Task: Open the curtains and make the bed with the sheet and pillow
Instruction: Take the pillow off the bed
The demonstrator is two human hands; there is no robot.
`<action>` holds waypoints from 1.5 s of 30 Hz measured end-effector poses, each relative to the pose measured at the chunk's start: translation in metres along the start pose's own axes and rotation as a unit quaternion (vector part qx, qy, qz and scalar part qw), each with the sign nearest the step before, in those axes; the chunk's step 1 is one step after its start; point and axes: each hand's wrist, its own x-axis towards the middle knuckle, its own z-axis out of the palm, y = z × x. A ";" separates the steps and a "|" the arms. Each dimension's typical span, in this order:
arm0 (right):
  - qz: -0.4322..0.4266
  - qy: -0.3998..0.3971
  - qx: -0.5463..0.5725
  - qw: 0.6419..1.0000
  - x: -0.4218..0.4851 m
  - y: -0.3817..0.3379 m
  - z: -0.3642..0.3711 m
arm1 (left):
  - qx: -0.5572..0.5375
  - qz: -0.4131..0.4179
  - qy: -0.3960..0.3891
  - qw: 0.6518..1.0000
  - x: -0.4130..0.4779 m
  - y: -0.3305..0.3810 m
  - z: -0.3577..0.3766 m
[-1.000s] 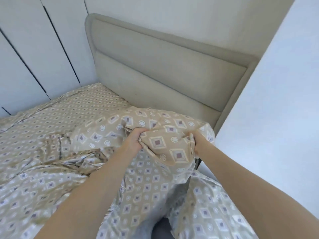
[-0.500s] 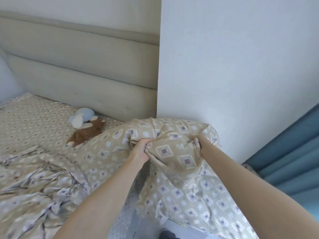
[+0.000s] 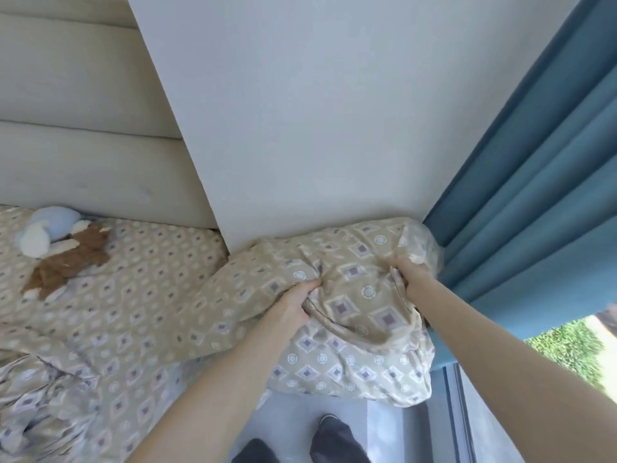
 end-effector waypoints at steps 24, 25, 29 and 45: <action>-0.042 -0.272 -0.471 0.838 0.104 0.086 0.006 | 0.702 0.108 0.132 0.691 0.117 -0.052 -0.016; -0.043 -0.278 -0.472 0.835 0.111 0.088 0.009 | 0.693 0.111 0.132 0.700 0.124 -0.054 -0.014; -0.060 -0.265 -0.479 0.835 0.143 0.092 0.020 | 0.672 0.128 0.134 0.717 0.155 -0.058 -0.018; -0.101 -0.218 -0.551 0.799 0.128 0.062 0.039 | 0.517 0.171 0.189 0.817 0.137 -0.040 -0.023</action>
